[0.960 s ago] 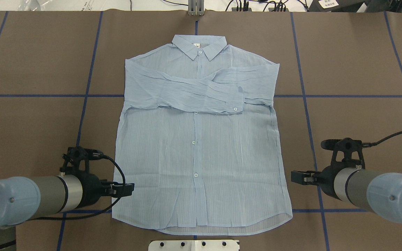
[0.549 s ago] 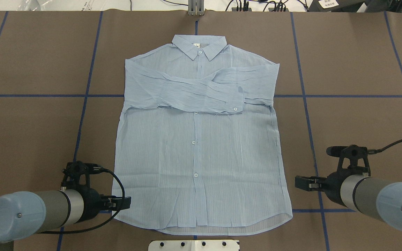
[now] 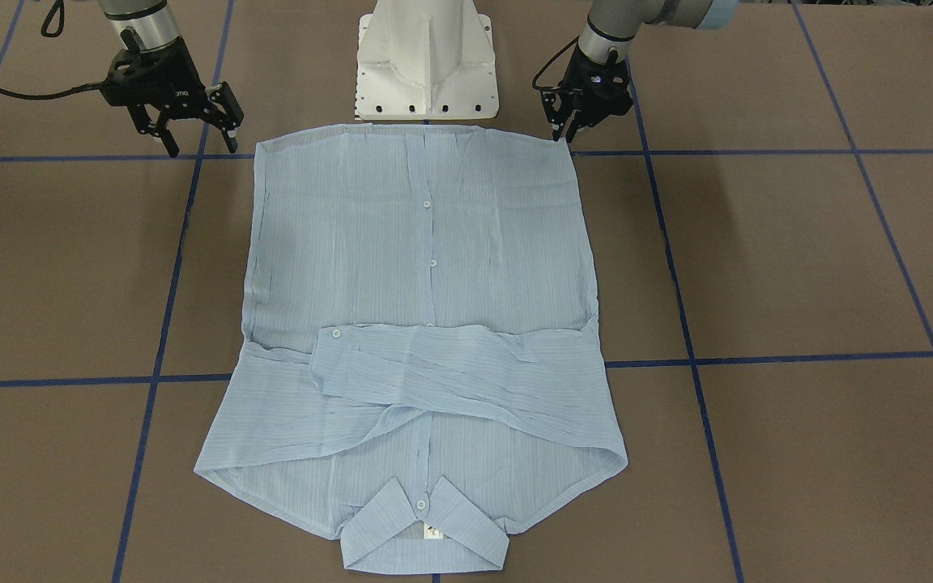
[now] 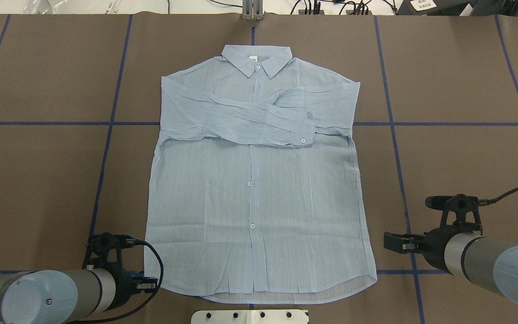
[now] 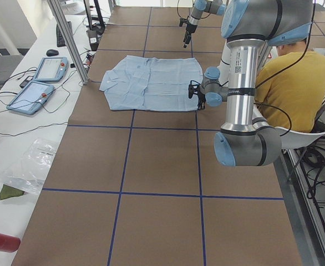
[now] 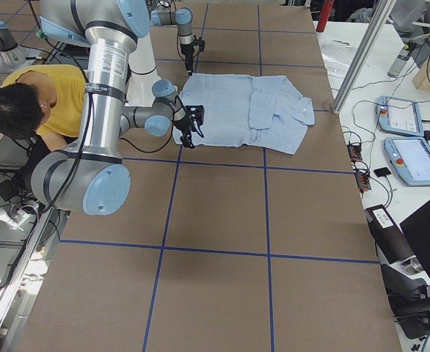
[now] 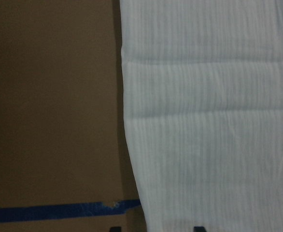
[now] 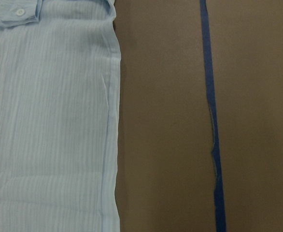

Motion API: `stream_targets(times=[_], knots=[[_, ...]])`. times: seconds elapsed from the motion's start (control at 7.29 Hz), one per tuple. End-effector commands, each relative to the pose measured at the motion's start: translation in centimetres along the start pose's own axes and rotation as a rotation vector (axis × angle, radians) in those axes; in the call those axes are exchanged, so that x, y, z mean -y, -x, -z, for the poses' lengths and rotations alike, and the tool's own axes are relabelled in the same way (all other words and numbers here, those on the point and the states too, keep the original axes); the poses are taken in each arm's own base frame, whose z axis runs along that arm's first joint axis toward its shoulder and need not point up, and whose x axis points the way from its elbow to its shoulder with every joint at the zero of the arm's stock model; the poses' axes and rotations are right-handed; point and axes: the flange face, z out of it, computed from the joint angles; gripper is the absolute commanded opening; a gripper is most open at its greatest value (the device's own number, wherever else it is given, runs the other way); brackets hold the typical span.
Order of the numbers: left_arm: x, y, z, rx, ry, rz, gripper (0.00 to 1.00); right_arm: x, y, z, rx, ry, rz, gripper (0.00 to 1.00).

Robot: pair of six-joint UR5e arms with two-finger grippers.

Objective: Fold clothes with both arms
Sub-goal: 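Grasp the shirt hem corners with the left and right grippers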

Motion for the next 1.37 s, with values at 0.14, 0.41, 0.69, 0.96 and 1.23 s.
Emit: stream_targets(times=[0.14, 0.41, 0.69, 0.96, 1.23], knots=[[0.01, -0.21, -0.36, 0.007, 0.003, 0.002, 0.24, -0.25, 0.07, -0.10, 0.001, 0.000, 0.005, 1.00], [-0.06, 0.15, -0.70, 0.052, 0.010, 0.001, 0.25, -0.25, 0.07, -0.10, 0.001, 0.000, 0.005, 1.00], [-0.13, 0.15, -0.85, 0.056, 0.012, 0.000, 0.21, -0.32, 0.05, -0.17, 0.000, 0.001, 0.005, 1.00], [-0.02, -0.27, -0.79, 0.048, 0.010, 0.001, 0.00, -0.44, 0.10, -0.19, 0.000, 0.004, 0.007, 1.00], [0.01, -0.43, -0.51, 0.042, 0.008, 0.000, 0.00, -0.63, 0.42, -0.16, 0.009, 0.006, 0.011, 1.00]])
